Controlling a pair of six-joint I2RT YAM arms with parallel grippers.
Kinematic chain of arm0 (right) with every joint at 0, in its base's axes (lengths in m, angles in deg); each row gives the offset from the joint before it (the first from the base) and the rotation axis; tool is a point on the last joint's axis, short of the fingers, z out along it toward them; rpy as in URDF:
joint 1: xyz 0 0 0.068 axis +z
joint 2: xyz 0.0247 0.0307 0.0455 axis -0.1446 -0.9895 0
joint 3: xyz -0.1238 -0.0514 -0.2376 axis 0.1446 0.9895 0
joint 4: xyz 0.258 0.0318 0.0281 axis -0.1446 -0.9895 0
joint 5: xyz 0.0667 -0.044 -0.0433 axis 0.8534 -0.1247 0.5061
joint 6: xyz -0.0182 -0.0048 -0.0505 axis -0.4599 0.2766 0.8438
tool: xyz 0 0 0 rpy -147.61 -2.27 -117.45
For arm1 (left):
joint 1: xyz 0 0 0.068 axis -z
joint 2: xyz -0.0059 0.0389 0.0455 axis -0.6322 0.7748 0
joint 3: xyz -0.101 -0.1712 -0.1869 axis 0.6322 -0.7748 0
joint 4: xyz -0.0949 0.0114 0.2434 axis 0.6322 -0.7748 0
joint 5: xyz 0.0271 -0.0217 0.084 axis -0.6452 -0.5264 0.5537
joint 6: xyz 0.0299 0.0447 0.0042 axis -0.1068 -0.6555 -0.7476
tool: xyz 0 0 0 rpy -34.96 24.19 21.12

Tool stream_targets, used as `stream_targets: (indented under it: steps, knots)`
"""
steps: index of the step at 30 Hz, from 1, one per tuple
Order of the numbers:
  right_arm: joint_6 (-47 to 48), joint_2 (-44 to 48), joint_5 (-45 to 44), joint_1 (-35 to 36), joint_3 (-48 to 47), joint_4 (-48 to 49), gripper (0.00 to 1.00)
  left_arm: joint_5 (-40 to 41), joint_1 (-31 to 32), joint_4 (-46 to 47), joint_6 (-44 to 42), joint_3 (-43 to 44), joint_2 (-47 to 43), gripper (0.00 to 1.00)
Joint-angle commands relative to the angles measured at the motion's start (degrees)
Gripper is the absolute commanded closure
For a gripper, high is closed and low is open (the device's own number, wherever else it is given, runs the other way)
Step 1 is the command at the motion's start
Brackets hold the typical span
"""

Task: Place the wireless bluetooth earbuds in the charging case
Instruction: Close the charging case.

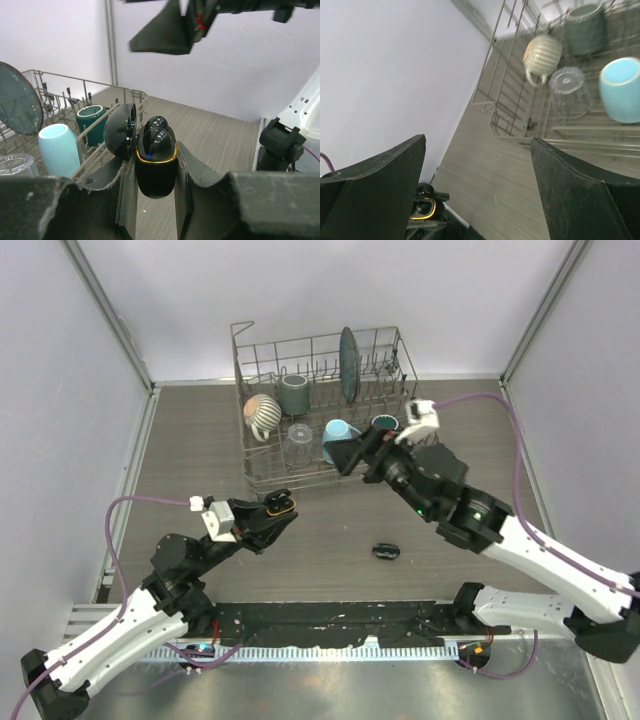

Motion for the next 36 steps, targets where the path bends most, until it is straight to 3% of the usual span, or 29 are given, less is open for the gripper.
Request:
stream_targets:
  steps: [1,5,14,36]
  knots:
    - [2.06,-8.11,11.03,0.13,-5.56,-6.47,0.09,-3.76,0.0,2.1,0.92,3.14,1.82,1.0]
    - [1.79,-10.67,18.43,0.13,-5.56,-3.31,0.09,-4.91,0.17,2.01,0.92,4.1,3.23,1.0]
    - [2.06,-12.43,24.75,0.13,-4.77,-2.51,0.1,-6.31,0.09,2.1,1.09,4.81,5.25,1.0]
    - [2.32,-9.1,28.98,0.13,-0.91,-1.64,0.13,-5.53,0.09,4.2,1.88,4.64,6.04,1.0]
